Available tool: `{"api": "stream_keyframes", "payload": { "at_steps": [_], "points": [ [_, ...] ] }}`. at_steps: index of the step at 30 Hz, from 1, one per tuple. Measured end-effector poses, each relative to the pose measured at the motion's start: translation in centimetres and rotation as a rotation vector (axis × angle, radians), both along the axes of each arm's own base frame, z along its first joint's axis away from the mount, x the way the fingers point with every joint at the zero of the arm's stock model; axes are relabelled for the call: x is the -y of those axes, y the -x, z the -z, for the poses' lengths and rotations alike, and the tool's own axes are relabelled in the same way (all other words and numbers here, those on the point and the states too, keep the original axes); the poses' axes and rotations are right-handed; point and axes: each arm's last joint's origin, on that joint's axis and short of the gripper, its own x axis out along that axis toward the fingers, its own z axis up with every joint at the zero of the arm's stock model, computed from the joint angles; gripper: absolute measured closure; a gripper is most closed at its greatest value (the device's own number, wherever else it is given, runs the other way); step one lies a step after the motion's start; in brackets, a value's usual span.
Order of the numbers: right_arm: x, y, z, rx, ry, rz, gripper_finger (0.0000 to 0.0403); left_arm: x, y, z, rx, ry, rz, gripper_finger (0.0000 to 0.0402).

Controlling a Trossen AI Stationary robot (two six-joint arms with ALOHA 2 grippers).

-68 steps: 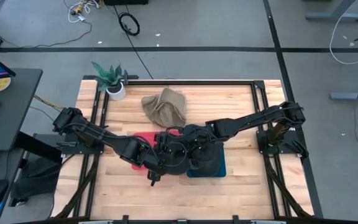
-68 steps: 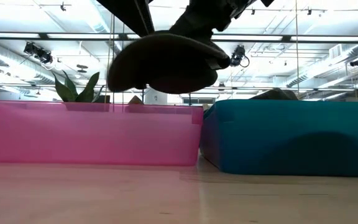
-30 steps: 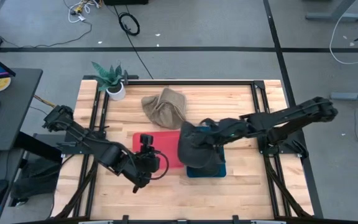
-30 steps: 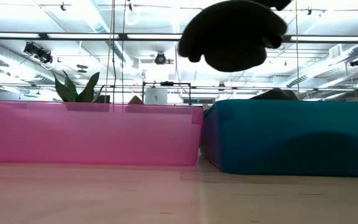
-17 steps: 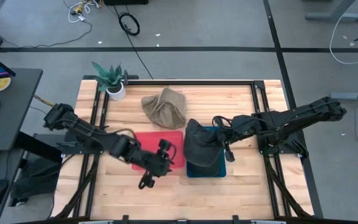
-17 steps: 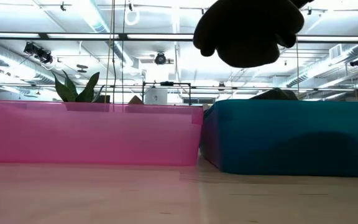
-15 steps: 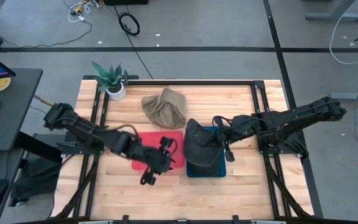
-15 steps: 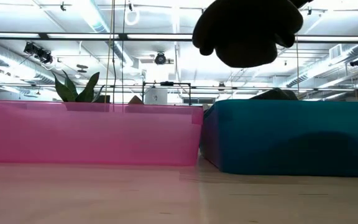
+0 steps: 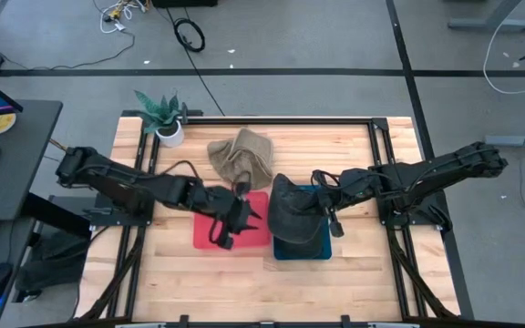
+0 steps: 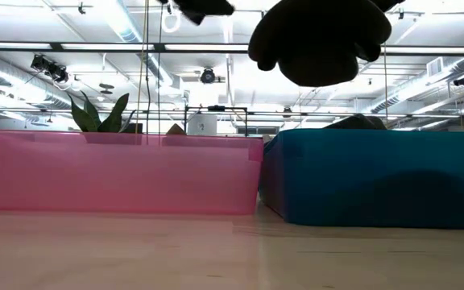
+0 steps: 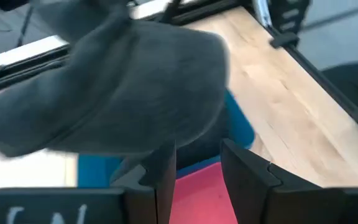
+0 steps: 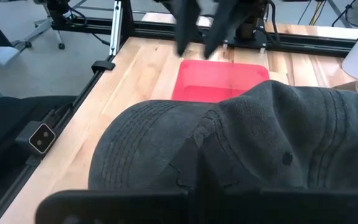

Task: Pick & Place hat
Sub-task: Put the black cap into the blue bin

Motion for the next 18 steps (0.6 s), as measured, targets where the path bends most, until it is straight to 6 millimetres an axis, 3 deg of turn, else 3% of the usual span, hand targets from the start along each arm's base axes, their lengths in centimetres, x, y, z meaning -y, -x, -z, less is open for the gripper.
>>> {"api": "stream_keyframes", "payload": {
  "at_steps": [9,18],
  "points": [
    [-0.2,0.0,0.0,0.019,0.053,-0.040,0.0401,-2.7,5.7,0.6,0.249,0.070,-0.043,0.0271],
    [-0.4,0.2,1.6,0.014,0.121,-0.093,0.0401,-5.0,11.3,1.9,0.426,0.111,-0.111,0.0271]
  ]
}}
